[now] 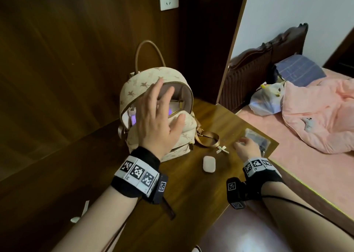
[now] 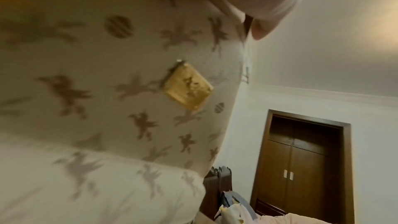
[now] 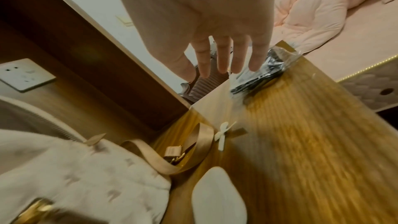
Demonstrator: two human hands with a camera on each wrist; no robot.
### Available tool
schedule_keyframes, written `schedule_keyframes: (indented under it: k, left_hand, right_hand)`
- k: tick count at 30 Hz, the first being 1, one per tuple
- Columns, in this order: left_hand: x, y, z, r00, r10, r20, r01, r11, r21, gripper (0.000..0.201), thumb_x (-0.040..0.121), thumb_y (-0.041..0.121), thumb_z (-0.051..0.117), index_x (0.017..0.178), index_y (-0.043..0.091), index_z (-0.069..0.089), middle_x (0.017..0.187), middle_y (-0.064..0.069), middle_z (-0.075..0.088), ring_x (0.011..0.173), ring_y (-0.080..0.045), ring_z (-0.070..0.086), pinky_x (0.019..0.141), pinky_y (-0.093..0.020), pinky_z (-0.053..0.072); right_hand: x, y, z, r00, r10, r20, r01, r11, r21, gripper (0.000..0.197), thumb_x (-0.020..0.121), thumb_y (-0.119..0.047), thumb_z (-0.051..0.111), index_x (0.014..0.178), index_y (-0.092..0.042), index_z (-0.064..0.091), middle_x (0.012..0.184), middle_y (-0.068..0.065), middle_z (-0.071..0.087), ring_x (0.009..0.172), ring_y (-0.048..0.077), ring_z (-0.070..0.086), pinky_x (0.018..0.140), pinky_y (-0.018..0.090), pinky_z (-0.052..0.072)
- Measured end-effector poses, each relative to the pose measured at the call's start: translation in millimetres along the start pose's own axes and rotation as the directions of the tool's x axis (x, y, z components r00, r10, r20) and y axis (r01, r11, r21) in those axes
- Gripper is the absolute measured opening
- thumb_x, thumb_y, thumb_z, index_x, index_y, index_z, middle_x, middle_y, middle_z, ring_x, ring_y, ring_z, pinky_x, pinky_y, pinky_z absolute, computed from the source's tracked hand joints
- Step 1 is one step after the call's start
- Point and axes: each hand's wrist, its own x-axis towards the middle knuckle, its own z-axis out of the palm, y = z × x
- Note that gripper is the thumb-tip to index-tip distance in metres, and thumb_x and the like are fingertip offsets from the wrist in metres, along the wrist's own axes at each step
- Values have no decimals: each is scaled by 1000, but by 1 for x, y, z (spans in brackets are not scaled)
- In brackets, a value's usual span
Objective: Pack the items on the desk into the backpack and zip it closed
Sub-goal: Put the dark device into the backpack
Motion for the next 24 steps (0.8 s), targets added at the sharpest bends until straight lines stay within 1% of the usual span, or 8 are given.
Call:
schedule_keyframes:
  k: [2,4,9,12,14,17,20,24]
  left_hand:
    - [9,11,2,999,15,28,-18,995,102,51,86,38,54,130,11,53,147,-14,39,134,-30,38,104,-53,36]
    - [19,14,5,996,-42,82,26,981,191,52,85,42,50,130,15,53,150,-11,36,138,-30,33,104,-61,32]
    - [31,9,12,950,-188,248,94,933,348,58,84,52,38,133,24,52,156,-5,27,143,-28,23,112,-59,19]
    - [31,6,13,927,-227,297,118,931,345,58,83,56,33,129,28,57,156,-4,27,144,-26,23,113,-56,20]
    - [33,4,14,919,-236,316,117,929,352,60,83,57,32,129,28,57,157,-4,25,144,-26,21,112,-55,22]
    - [39,2,15,906,-255,339,120,921,372,62,82,59,32,131,29,55,159,-2,20,146,-25,15,112,-56,21]
    - [43,2,18,894,-277,353,131,914,385,64,82,61,31,132,30,54,160,-1,15,146,-24,10,112,-56,18]
    - [42,1,20,895,-273,354,123,911,393,69,82,67,25,131,29,56,160,-3,15,146,-27,10,110,-58,19]
  right_hand:
    - [14,7,-5,997,65,-42,-67,996,-52,46,82,-32,52,123,-10,58,130,20,52,117,39,49,102,44,40]
    - [29,12,-10,988,119,-95,-126,990,-67,50,86,-31,53,130,-6,49,137,23,42,124,41,42,106,43,35]
    - [62,33,-12,957,189,-219,-197,980,-14,59,87,-28,53,138,-3,36,142,25,33,130,41,34,109,45,29]
    - [71,41,-12,927,322,-194,-315,947,65,64,88,-30,53,139,2,31,141,27,35,129,42,36,106,45,30]
    - [77,46,-13,909,388,-153,-375,921,107,62,89,-33,53,135,6,36,137,28,41,125,42,42,100,43,35]
    - [87,52,-14,903,413,-117,-398,908,133,61,88,-36,53,128,9,44,132,28,48,121,40,47,95,42,40]
    - [90,53,-14,917,387,-94,-374,918,134,65,84,-37,60,129,7,44,129,27,50,119,41,49,95,43,42]
    - [95,55,-17,924,383,-19,-372,908,194,67,80,-34,67,131,2,44,127,22,55,111,39,55,83,38,44]
